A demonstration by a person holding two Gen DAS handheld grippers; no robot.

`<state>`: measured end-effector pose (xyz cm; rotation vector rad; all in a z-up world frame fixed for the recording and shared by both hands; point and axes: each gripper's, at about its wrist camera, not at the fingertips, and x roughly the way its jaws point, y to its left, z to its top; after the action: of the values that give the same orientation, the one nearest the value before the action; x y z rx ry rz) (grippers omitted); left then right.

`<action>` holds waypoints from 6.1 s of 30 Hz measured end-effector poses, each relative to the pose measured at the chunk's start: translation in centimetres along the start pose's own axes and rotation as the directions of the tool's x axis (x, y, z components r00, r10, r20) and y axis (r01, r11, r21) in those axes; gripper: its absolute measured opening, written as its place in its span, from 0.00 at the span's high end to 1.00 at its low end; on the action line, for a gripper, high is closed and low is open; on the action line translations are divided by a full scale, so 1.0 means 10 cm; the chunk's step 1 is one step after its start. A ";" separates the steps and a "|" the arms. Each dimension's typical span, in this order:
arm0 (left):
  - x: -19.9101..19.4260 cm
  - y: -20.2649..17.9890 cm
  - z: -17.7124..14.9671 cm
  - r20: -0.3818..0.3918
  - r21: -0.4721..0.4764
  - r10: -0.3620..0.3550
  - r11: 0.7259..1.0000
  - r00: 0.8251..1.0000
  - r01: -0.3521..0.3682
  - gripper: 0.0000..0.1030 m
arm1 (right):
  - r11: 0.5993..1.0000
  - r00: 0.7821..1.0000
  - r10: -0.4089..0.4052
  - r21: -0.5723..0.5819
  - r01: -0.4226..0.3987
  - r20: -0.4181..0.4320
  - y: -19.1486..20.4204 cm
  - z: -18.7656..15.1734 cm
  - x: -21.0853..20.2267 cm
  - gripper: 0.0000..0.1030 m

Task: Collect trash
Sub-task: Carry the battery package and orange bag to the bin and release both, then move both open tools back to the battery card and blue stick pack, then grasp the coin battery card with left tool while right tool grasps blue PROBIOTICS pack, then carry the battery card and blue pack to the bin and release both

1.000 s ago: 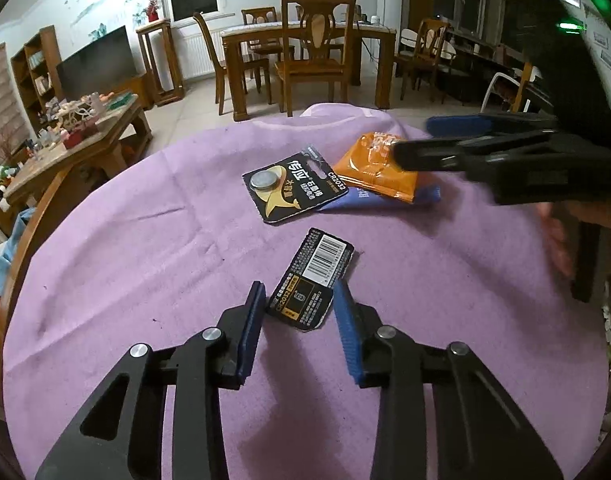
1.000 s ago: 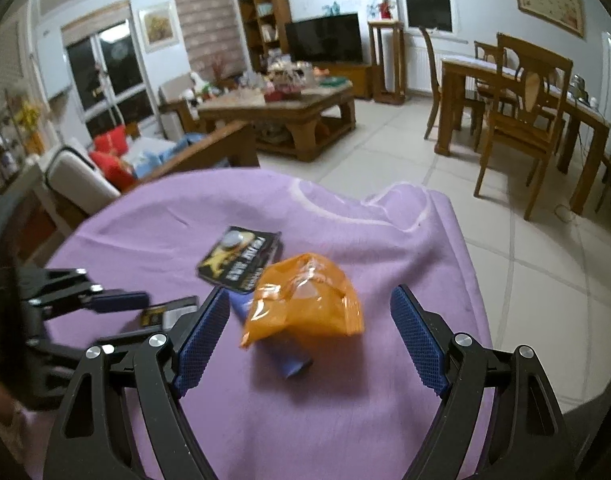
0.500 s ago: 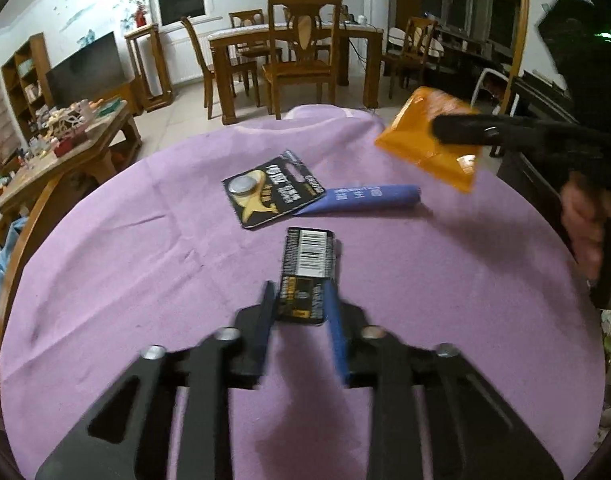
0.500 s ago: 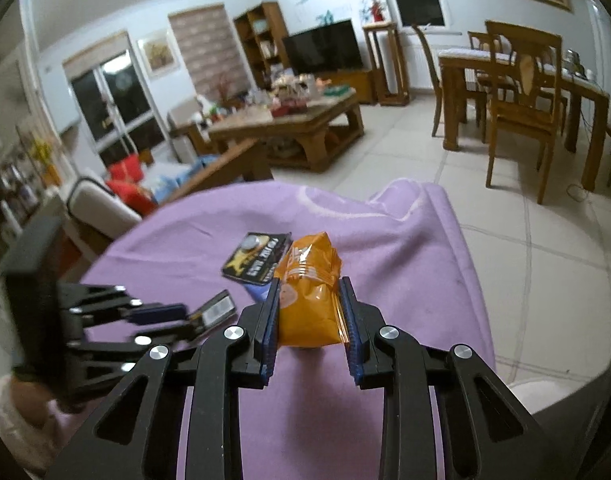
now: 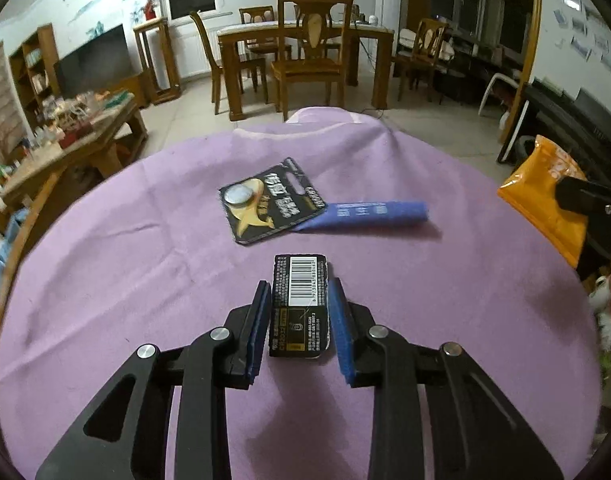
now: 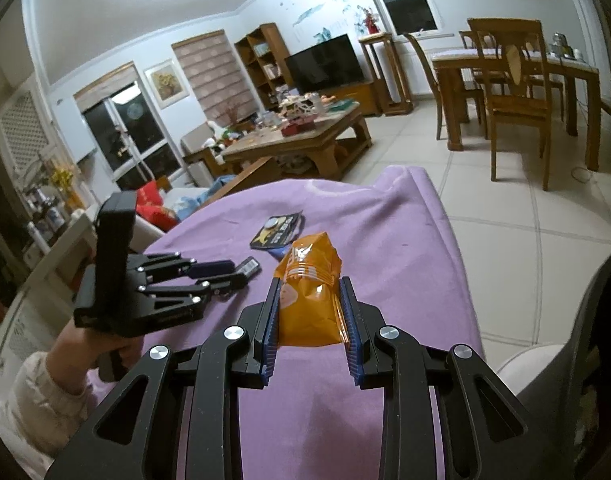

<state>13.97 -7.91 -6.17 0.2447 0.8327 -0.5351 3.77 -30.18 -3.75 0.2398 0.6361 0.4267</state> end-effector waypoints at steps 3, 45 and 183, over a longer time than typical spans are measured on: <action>-0.18 -0.06 -0.01 0.055 -0.030 -0.026 0.999 0.998 0.028 0.72 | 1.000 0.998 -0.020 0.019 0.019 0.063 -0.09 -0.01 -0.25 0.73; 0.05 -3.10 0.63 0.110 0.301 -0.452 0.864 0.885 0.404 0.72 | 0.837 0.802 -0.501 0.417 0.353 0.326 -2.04 -1.10 -2.50 0.73; 0.12 0.33 0.27 0.031 -0.140 0.048 0.989 0.998 -0.043 0.45 | 0.999 0.999 -0.015 -0.037 0.014 -0.031 0.00 -0.34 -0.40 0.84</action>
<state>18.14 -6.63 -5.35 0.1257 0.8252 -0.4351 -1.20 -31.73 -4.39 0.1940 0.6595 0.4288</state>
